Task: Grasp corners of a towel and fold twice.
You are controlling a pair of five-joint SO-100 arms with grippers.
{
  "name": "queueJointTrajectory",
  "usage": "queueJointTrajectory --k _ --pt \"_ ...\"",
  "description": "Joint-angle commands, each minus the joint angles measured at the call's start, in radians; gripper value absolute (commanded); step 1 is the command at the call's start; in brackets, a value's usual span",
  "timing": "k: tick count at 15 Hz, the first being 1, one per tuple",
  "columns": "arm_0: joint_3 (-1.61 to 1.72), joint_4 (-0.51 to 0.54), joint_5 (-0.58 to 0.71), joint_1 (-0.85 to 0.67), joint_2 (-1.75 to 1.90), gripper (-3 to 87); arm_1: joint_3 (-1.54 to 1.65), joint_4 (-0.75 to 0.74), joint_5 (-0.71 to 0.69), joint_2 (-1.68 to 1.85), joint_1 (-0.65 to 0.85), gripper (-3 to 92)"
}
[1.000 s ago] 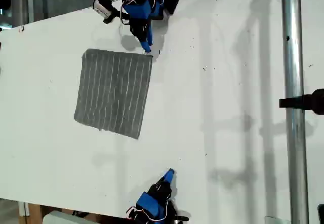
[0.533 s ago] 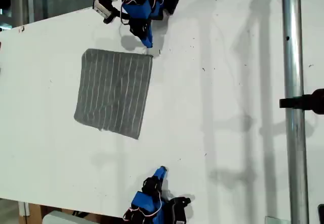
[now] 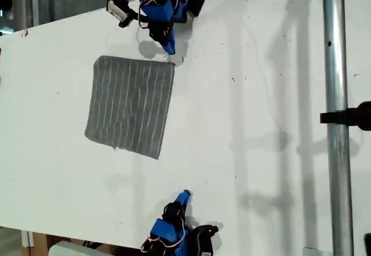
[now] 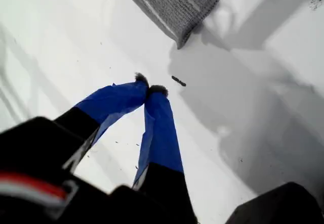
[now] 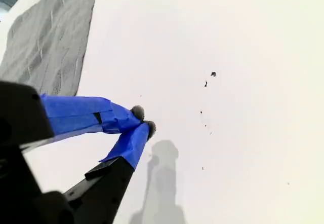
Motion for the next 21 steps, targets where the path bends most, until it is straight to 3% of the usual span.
queueJointTrajectory --k 1,3,5,8,10,11,13,18,21 --pt "0.002 0.006 0.009 -0.009 0.005 -1.5 -0.048 0.017 -0.018 0.002 -0.035 -0.3" --pt "0.002 0.006 0.014 -0.009 0.005 -1.5 -0.207 -0.012 -0.075 -0.187 -0.048 -0.3" --pt "0.002 0.006 0.012 -0.011 0.005 -1.5 -0.534 -0.029 -0.276 -0.560 0.005 -0.3" --pt "0.002 0.006 0.008 -0.009 0.005 -1.5 -0.928 0.058 -0.591 -0.980 0.095 3.1" --pt "0.002 0.006 0.006 -0.003 0.005 -1.5 -1.100 0.114 -0.749 -1.127 0.144 32.9" --pt "0.002 0.006 0.005 0.002 0.005 -1.5 -1.146 0.138 -0.804 -1.170 0.167 41.3" --pt "0.002 0.006 0.003 0.003 0.005 -1.5 -1.124 0.133 -0.848 -1.216 0.207 43.2" --pt "0.002 0.006 -0.002 0.006 0.005 -1.5 -0.663 -0.264 -0.828 -1.387 0.244 40.4" --pt "0.002 0.006 -0.005 0.000 0.005 -1.5 -0.643 -0.367 -0.857 -1.511 0.296 38.7"
